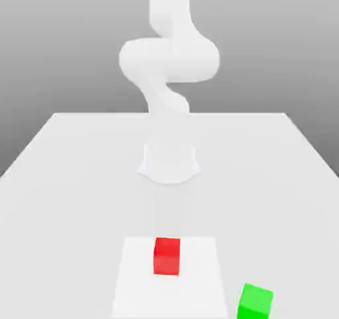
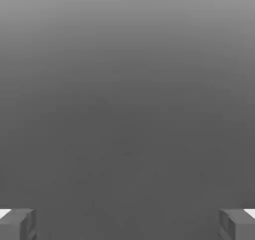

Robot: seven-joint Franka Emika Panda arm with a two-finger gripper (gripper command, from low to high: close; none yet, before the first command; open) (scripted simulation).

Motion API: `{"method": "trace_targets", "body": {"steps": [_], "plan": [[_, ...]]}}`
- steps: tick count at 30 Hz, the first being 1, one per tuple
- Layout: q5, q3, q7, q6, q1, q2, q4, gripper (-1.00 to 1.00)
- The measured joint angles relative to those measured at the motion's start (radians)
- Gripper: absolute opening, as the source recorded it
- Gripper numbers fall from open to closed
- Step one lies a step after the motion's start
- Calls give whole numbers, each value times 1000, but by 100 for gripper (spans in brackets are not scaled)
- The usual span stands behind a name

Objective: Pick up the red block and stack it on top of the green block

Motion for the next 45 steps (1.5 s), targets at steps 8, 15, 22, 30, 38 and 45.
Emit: {"method": "trace_targets", "body": {"steps": [8,15,22,30,38,45], "plan": [[11,-5,11,184,1,306,-180,0],[11,-2,28,337,-3,560,-331,0],[-3,-2,48,513,-7,813,-414,0],[-1,-1,48,631,-8,952,-396,-100],[-6,2,51,502,-12,801,-418,-100],[-27,63,-47,338,67,805,-251,-100]]}}
